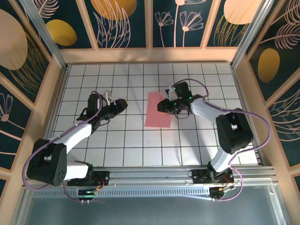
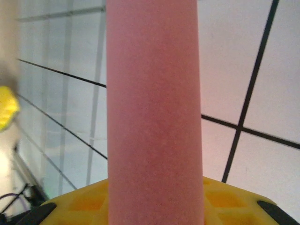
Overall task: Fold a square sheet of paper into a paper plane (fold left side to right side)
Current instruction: Pick up the square sheet of paper from the center of the table, then place a square sheet of paper at the center of the table.
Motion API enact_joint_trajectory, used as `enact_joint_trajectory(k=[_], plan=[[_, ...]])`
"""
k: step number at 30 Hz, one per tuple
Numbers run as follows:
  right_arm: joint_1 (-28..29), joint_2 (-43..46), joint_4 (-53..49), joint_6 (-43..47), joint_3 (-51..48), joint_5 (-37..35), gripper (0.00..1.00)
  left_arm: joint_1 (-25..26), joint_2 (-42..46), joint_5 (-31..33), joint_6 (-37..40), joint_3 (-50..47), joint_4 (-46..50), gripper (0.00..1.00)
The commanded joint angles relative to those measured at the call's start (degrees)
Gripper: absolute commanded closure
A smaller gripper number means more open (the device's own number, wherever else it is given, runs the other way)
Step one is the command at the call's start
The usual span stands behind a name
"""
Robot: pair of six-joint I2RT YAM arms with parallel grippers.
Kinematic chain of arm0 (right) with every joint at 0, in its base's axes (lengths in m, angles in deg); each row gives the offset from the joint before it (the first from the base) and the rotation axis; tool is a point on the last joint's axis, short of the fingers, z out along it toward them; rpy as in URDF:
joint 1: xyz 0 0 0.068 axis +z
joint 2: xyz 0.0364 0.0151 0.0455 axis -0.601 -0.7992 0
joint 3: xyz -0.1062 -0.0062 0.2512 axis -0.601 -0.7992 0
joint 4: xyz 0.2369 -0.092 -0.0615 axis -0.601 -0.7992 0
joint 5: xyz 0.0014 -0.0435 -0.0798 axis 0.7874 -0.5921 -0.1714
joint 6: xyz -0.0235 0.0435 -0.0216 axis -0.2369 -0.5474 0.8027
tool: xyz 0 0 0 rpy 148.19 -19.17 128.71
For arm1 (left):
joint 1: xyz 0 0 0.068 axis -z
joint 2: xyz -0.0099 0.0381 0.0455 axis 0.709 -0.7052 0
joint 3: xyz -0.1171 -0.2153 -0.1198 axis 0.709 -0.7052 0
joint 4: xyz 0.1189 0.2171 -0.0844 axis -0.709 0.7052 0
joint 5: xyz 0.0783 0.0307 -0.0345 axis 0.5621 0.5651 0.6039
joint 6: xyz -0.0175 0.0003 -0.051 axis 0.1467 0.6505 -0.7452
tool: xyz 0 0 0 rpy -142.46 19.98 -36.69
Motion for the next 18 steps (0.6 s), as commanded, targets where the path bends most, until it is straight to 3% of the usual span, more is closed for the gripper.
enact_joint_trajectory(k=[1, 7, 14, 18], plan=[[-2.7, 5.2, 6.0, 0.8, -1.4, 9.0, 0.65, -0.8, 2.1, -10.2, 1.8, -2.6, -13.1, 0.27], [-5.7, 11.1, 5.4, 3.4, -0.1, 17.6, 0.66, -0.7, 1.3, -20.0, -2.3, -4.4, -31.5, 0.21], [-5.5, 15.3, 11.3, -1.2, 0.9, 28.9, 0.67, -0.3, -0.5, -24.8, -3.0, -1.5, -36.6, 0.17], [-3.5, 16.8, 16.1, -4.0, 1.4, 31.9, 0.68, 0.4, -0.6, -25.8, -2.2, 0.4, -37.2, 0.14]])
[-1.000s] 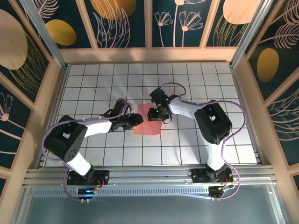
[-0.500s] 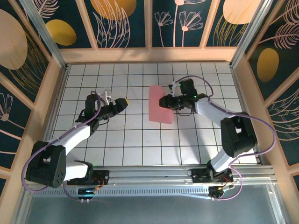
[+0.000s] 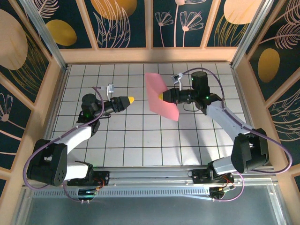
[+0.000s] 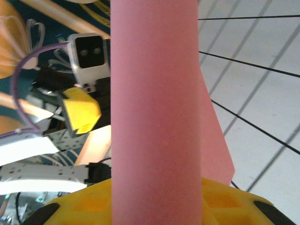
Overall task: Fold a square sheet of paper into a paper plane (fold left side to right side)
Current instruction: Place a square sheet of paper at the center of the table.
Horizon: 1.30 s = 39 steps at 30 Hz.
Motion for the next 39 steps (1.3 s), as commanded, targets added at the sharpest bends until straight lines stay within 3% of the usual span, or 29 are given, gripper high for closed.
enact_joint_trajectory(k=[1, 12, 17, 28, 32, 34, 39], plan=[[2.1, 2.1, 6.7, -3.6, 2.0, 6.3, 0.69, 0.9, -0.1, -3.5, 0.6, 3.2, -5.6, 0.14], [7.3, -1.2, 11.4, -6.2, 6.4, 8.7, 0.71, 3.7, -0.8, -5.5, 1.0, 8.3, -3.2, 0.11], [7.4, -2.1, 11.0, -5.6, 6.9, 8.4, 0.71, 4.2, -0.3, -6.3, 1.1, 9.4, -3.4, 0.17], [5.6, -2.4, -3.2, 4.8, 9.2, 3.5, 0.69, 4.3, 1.8, -3.7, 6.1, 11.0, 2.2, 0.76], [5.0, -2.3, -5.8, 6.8, 9.3, 1.2, 0.59, 4.3, 1.1, -3.2, 7.3, 10.8, 4.3, 0.86], [4.8, -2.3, -7.2, 7.7, 9.3, -1.0, 0.52, 4.3, 0.3, -2.3, 8.0, 10.9, 6.5, 0.99], [2.2, -1.8, -8.5, 7.1, 7.3, -9.8, 0.38, 4.3, -3.5, 1.6, 9.3, 10.4, 13.0, 1.00]])
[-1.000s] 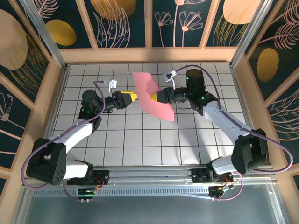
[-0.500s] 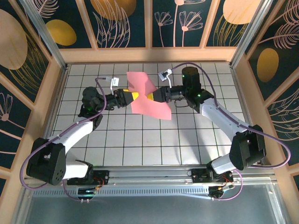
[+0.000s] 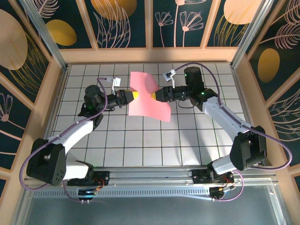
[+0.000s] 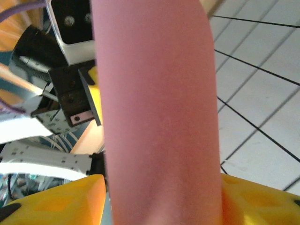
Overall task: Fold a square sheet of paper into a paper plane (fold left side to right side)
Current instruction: Place a square sheet of paper at the center of the table, then first fold in half a square sheet of paper at the center of the table.
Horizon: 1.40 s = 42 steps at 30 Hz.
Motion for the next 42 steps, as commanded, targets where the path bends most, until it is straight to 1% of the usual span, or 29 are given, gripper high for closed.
enact_joint_trajectory(k=[1, 4, 6, 9, 11, 17, 20, 24, 28, 33, 42], plan=[[-3.1, 0.6, -1.5, 0.0, -1.4, -8.3, 0.36, 0.2, -3.4, 2.8, 1.4, 0.2, 4.9, 1.00], [-5.1, 0.8, -0.2, -1.7, -4.4, -12.4, 0.32, 0.2, -6.9, 4.0, 0.7, -0.7, 5.5, 1.00], [-5.3, 0.6, 0.5, -2.1, -6.4, -15.8, 0.29, 0.2, -9.7, 6.0, 0.8, -0.8, 7.2, 1.00], [-5.5, -0.6, 1.2, -4.2, -8.9, -20.8, 0.29, 0.3, -14.3, 10.5, 2.1, 0.5, 13.0, 1.00], [-5.5, -1.8, 2.4, -6.5, -10.7, -23.0, 0.29, 0.2, -17.3, 12.9, 2.5, 1.6, 15.8, 1.00], [-4.4, -6.5, 10.3, -13.1, -16.2, -23.0, 0.45, 0.2, -25.9, 18.6, 6.0, 5.8, 26.2, 1.00], [-2.6, -9.9, 11.7, -14.0, -16.4, -23.1, 0.55, 0.2, -27.0, 20.6, 6.8, 6.2, 28.8, 1.00], [-0.6, -14.7, 10.7, -13.9, -14.7, -24.6, 0.67, 0.2, -27.1, 20.7, 7.3, 6.1, 29.7, 1.00], [0.0, -18.9, 9.7, -13.6, -13.0, -25.7, 0.74, 0.2, -27.7, 21.4, 8.5, 6.9, 31.8, 1.00], [1.1, -22.6, 8.2, -12.5, -11.0, -26.2, 0.82, 0.2, -27.6, 21.1, 8.9, 7.0, 32.0, 1.00], [2.0, -24.6, 6.2, -11.3, -10.9, -28.4, 0.89, 0.3, -27.1, 20.2, 9.3, 7.8, 32.6, 0.99]])
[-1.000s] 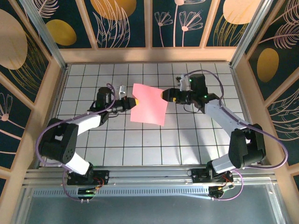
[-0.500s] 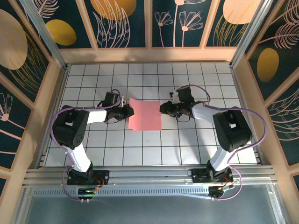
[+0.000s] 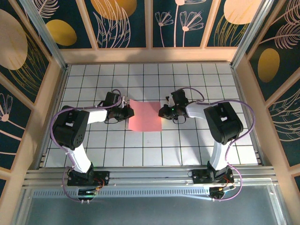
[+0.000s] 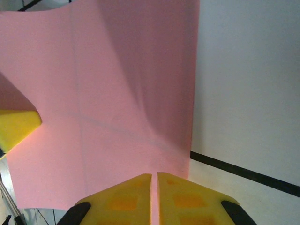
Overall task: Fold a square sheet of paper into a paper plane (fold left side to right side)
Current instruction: First fold in half a square sheet of paper at the center of the table.
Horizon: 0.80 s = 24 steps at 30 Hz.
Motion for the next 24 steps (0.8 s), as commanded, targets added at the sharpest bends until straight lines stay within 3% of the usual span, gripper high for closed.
enact_joint_trajectory(k=[1, 6, 16, 24], plan=[[0.4, -1.4, -2.4, 1.4, 1.2, -2.3, 0.89, 0.2, -0.2, -0.3, 1.5, 1.7, 2.0, 0.96], [0.7, -2.4, -5.9, 3.2, 1.3, -5.6, 0.90, 0.4, 1.0, -0.6, 2.8, 2.8, 3.8, 0.86], [1.3, -2.5, -5.6, 3.0, -0.8, -6.7, 0.90, 2.1, 4.1, -5.9, 1.1, 4.8, 2.9, 0.47], [1.7, -2.9, -5.7, 3.1, -0.9, -7.3, 0.90, 4.3, 4.1, -8.6, 0.0, 6.9, 2.2, 0.36]])
